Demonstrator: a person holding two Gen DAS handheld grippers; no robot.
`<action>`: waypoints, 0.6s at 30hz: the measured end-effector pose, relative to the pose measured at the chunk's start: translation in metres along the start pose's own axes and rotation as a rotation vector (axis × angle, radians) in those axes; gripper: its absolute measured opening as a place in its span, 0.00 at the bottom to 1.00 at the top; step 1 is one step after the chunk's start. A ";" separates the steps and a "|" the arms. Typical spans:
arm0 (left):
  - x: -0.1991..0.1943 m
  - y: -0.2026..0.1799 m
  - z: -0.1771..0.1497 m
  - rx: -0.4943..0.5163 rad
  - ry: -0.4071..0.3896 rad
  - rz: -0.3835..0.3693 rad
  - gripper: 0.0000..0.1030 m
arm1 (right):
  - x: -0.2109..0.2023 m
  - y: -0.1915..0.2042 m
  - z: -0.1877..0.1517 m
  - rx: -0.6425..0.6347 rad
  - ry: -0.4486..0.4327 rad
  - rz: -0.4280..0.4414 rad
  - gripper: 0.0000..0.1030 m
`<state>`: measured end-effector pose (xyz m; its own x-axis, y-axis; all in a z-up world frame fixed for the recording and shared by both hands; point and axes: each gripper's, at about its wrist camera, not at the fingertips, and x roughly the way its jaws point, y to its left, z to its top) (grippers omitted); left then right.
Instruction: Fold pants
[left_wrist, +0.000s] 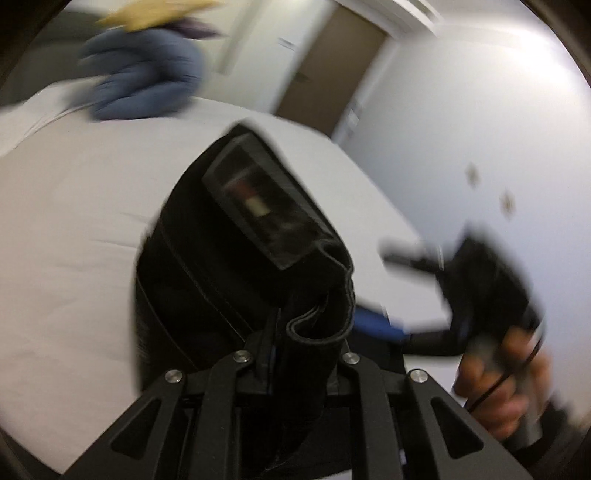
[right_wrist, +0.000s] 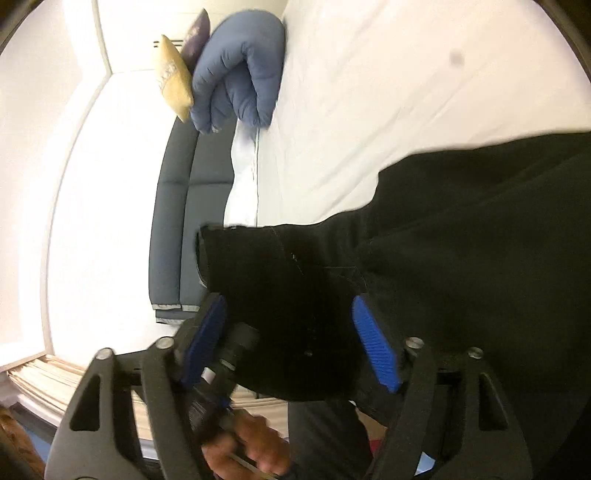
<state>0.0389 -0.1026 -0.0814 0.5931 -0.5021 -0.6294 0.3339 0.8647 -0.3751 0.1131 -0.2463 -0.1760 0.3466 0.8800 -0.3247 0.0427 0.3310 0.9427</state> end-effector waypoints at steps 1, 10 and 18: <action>0.014 -0.019 -0.012 0.061 0.044 -0.004 0.15 | -0.010 -0.006 -0.002 -0.010 -0.004 -0.022 0.74; 0.053 -0.088 -0.069 0.310 0.198 0.024 0.15 | -0.028 -0.063 -0.023 -0.002 -0.017 -0.199 0.65; 0.066 -0.113 -0.076 0.369 0.212 0.063 0.16 | -0.033 -0.066 -0.008 -0.109 -0.027 -0.312 0.14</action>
<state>-0.0153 -0.2343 -0.1321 0.4701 -0.4063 -0.7835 0.5645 0.8208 -0.0869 0.0912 -0.2943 -0.2284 0.3571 0.7219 -0.5928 0.0508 0.6187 0.7840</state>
